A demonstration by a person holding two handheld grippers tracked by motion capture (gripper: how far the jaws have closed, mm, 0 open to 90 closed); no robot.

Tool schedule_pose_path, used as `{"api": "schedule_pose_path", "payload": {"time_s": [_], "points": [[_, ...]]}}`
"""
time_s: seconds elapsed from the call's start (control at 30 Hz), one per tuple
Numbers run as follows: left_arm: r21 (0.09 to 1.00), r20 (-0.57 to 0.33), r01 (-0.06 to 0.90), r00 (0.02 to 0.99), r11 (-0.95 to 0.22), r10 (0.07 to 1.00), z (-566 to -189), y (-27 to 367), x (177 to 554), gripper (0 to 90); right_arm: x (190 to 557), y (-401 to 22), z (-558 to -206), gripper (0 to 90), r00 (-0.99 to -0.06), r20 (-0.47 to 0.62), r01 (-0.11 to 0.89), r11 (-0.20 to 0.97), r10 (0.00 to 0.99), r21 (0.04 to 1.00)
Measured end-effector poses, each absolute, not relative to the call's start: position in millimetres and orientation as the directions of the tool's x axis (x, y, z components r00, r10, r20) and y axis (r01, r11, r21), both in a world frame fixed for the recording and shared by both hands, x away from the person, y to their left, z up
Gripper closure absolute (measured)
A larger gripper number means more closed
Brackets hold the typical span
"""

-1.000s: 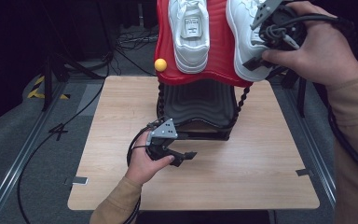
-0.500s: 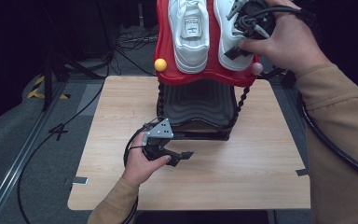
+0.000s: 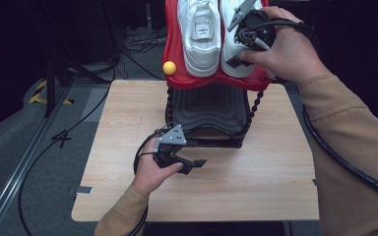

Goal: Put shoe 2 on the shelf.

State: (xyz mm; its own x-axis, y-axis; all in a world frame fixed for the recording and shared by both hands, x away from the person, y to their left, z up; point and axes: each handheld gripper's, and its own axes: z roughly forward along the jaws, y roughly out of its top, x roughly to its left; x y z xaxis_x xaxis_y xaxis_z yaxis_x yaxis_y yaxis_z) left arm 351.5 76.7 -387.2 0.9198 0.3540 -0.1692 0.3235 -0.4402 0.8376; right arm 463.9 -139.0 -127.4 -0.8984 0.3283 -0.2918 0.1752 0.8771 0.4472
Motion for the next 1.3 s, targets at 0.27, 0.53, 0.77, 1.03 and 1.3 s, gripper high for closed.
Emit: {"api": "schedule_pose_path", "payload": {"time_s": [0.27, 0.53, 0.77, 1.03, 1.3], "points": [[0.835, -0.166, 0.319, 0.923, -0.447, 0.348, -389, 75, 352, 31.5, 463, -131, -130, 73.5, -0.883, -0.304, 0.192, 0.865, 0.359, 0.464], [0.835, -0.168, 0.322, 0.921, -0.445, 0.352, -389, 76, 352, 31.4, 462, -139, -128, 59.8, -0.884, -0.260, 0.208, 0.825, 0.388, 0.525], [0.832, -0.167, 0.327, 0.918, -0.448, 0.359, -389, 77, 350, 31.4, 452, -152, -119, 50.4, -0.885, -0.250, 0.184, 0.790, 0.392, 0.586], [0.828, -0.172, 0.334, 0.916, -0.450, 0.364, -391, 78, 349, 31.4, 431, -186, -97, 47.2, -0.895, -0.206, 0.156, 0.709, 0.396, 0.688], [0.828, -0.169, 0.338, 0.911, -0.446, 0.377, -390, 81, 346, 31.3, 416, -208, -87, 45.6, -0.890, -0.207, 0.149, 0.687, 0.407, 0.711]]}}
